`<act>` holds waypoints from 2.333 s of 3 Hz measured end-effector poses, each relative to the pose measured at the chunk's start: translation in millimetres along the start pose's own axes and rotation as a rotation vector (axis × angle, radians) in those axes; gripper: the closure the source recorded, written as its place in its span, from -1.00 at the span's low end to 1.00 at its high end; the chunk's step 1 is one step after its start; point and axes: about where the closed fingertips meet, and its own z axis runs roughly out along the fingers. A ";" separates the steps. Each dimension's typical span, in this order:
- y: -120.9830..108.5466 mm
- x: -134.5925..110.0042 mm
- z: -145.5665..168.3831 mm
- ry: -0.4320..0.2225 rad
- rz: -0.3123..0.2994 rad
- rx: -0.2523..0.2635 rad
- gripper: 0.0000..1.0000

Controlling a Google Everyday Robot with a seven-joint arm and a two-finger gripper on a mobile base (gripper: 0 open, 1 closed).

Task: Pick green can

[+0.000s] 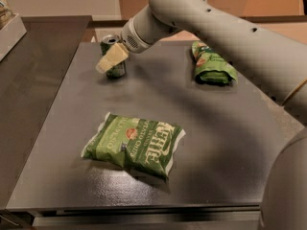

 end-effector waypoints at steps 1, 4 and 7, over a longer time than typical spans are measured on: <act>-4.5 -3.1 11.4 0.009 0.015 0.001 -0.67; -12.6 -25.2 -15.3 -0.055 -0.004 0.013 0.71; -1.8 -92.0 -136.5 -0.171 -0.166 -0.038 1.00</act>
Offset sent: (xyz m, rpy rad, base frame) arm 0.0272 0.0077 -0.0008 0.0051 0.0149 -0.0413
